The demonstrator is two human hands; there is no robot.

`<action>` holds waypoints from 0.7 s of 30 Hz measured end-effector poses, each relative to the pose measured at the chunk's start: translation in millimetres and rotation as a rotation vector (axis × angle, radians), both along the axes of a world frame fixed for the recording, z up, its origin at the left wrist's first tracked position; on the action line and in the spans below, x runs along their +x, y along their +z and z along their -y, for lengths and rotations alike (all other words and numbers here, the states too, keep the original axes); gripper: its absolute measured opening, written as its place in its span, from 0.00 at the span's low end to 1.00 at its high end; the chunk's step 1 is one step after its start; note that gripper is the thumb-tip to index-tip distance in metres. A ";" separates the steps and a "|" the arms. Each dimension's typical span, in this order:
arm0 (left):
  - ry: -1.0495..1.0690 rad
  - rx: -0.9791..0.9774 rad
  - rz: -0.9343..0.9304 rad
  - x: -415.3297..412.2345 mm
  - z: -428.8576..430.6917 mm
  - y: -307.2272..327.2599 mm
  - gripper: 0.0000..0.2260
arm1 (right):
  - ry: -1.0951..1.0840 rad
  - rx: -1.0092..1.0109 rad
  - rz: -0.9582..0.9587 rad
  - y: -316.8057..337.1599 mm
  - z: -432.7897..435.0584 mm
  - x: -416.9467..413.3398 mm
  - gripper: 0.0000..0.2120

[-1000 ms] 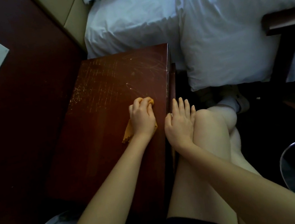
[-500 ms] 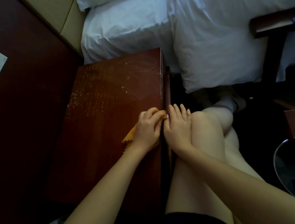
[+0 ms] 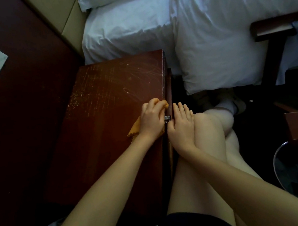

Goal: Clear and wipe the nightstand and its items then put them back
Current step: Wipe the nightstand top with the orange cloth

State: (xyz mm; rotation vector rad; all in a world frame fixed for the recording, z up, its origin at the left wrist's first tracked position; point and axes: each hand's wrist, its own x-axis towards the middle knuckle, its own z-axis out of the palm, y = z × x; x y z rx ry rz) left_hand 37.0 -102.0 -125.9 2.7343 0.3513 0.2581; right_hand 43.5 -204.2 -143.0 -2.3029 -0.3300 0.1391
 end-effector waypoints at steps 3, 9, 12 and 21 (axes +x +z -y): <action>-0.040 -0.003 -0.004 -28.4 -10.6 -0.4 0.13 | 0.020 0.002 0.006 -1.0 -1.6 -0.5 0.25; 0.181 0.000 -0.014 -85.5 -62.0 -3.5 0.13 | 0.129 -0.156 0.059 -7.1 -11.5 2.1 0.25; 0.374 0.007 -0.001 -102.4 -92.8 -3.3 0.12 | 0.103 -0.222 0.035 -7.7 -21.8 6.4 0.26; 0.760 0.003 0.079 -81.6 -144.7 -2.2 0.12 | 0.009 -0.171 -0.128 -1.1 -67.4 -0.8 0.30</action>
